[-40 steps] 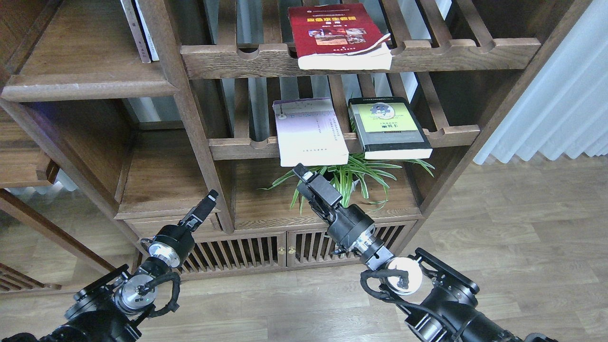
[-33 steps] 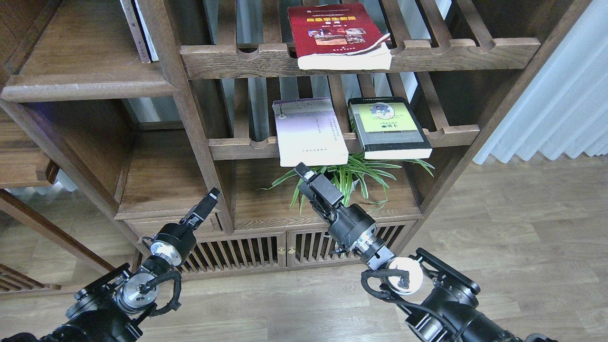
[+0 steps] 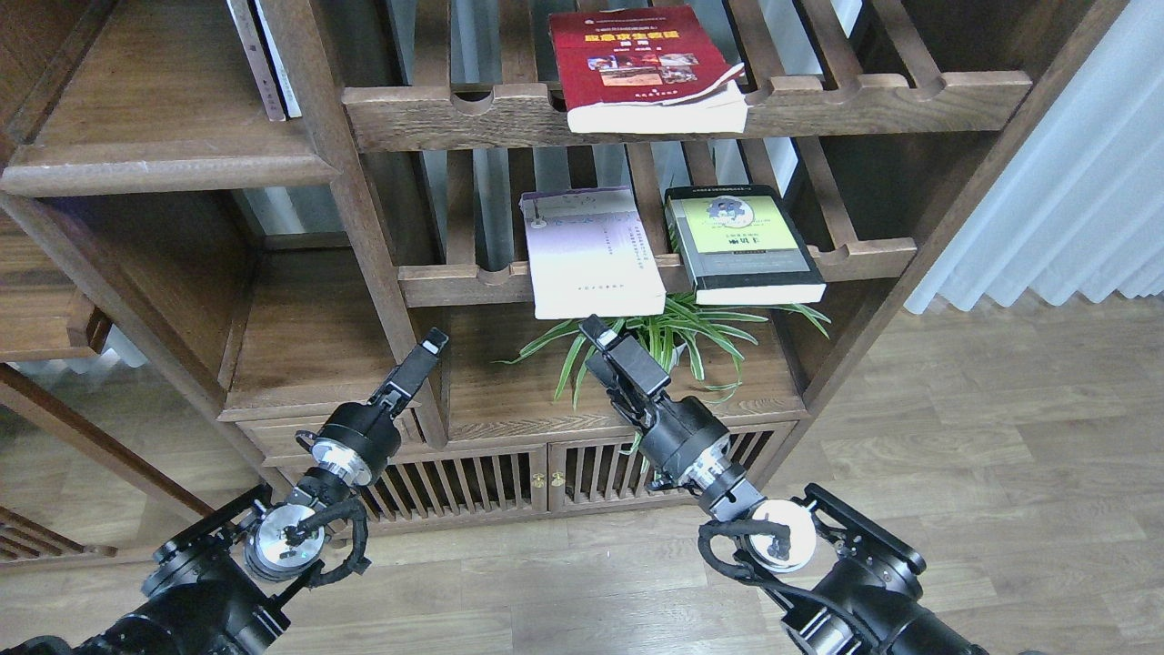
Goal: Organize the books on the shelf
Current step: 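Reach both grippers toward the white book on the middle shelf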
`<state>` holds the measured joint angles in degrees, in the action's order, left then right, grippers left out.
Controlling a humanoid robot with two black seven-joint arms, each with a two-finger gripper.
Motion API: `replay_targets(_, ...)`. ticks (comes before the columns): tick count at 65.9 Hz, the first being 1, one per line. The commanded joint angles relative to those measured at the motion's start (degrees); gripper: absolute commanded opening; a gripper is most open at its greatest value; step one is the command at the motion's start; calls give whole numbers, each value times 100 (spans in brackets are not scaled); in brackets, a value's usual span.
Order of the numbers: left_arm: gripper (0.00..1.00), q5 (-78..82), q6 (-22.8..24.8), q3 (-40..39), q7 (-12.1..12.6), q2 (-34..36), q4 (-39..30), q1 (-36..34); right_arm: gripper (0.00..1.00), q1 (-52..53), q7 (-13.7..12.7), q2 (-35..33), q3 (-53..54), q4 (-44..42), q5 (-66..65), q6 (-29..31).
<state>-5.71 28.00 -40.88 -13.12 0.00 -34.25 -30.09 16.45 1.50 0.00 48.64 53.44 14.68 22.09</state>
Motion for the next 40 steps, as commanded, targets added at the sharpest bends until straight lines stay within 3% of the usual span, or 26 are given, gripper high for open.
replay_targets(1, 100, 35, 0, 18, 3, 0, -38, 99, 99, 165, 236, 0, 110, -1, 0, -714)
replay_targets(9, 100, 43, 0, 18, 3, 0, -38, 152, 99, 340, 527, 0, 163, -18, 26, -1120)
replay_targets(40, 100, 52, 0, 1, 3, 0, -55, 267, 99, 939, 527, 0, 110, -502, 466, -1321)
